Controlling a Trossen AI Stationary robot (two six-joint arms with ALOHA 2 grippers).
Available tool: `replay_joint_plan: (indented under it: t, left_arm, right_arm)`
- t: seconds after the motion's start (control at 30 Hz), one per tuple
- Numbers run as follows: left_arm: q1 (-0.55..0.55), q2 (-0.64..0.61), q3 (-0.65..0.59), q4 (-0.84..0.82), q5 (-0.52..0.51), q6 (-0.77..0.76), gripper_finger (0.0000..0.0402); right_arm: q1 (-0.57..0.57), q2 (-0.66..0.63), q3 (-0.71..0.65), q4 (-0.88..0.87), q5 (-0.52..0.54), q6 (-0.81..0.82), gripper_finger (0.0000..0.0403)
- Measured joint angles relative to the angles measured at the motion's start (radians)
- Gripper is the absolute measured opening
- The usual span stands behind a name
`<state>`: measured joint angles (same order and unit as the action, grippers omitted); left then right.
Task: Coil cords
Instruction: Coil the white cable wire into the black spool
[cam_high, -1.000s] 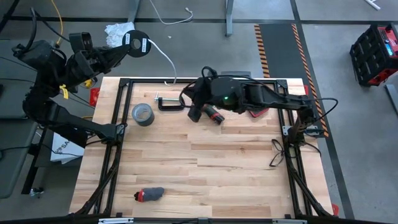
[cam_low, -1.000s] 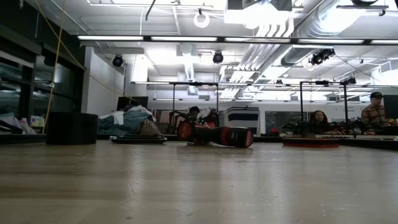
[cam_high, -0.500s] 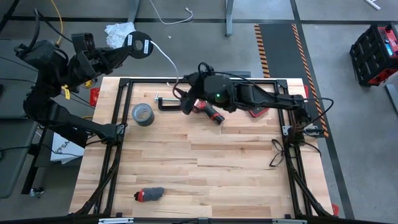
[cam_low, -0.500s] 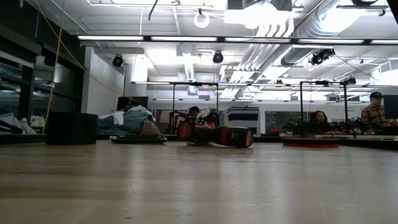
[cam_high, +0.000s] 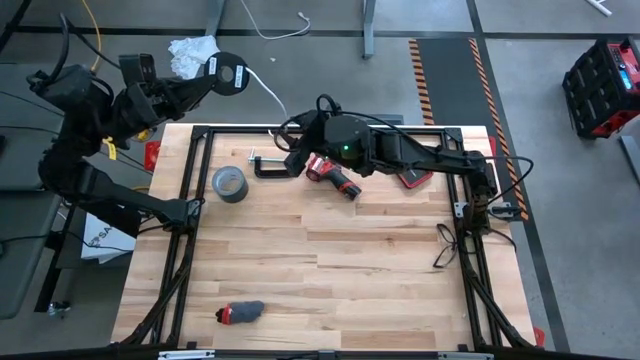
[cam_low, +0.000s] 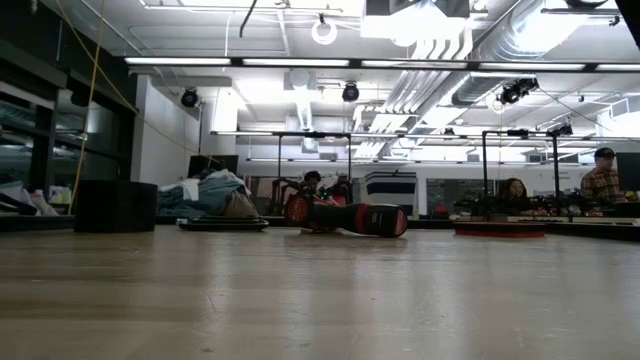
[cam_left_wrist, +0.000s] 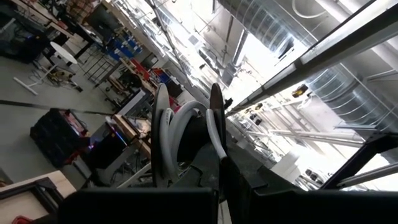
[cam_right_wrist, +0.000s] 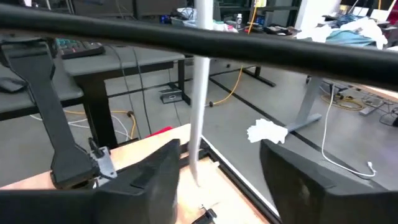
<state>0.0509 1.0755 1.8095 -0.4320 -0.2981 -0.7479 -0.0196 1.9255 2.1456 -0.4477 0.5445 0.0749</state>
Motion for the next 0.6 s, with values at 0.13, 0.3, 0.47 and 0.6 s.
replay_joint_plan:
  t: [0.13,0.3,0.47,0.6]
  left_arm:
    - [0.0,0.008,0.0,0.002,0.0,0.0,0.0]
    - [0.0,0.014,0.0,0.005,0.0,0.0,0.0]
    - [0.0,0.018,0.0,0.005,-0.003,0.0,0.0]
    - [0.0,0.018,0.0,0.004,-0.015,0.017,0.0]
  right_arm:
    - [0.0,0.0,0.0,0.001,0.001,0.004,0.0157]
    - [0.001,0.0,0.0,0.009,0.001,0.022,0.0118]
    - [0.006,0.0,0.0,-0.017,0.005,0.015,0.0072]
    - [0.036,-0.002,0.0,-0.029,0.014,0.002,0.0013]
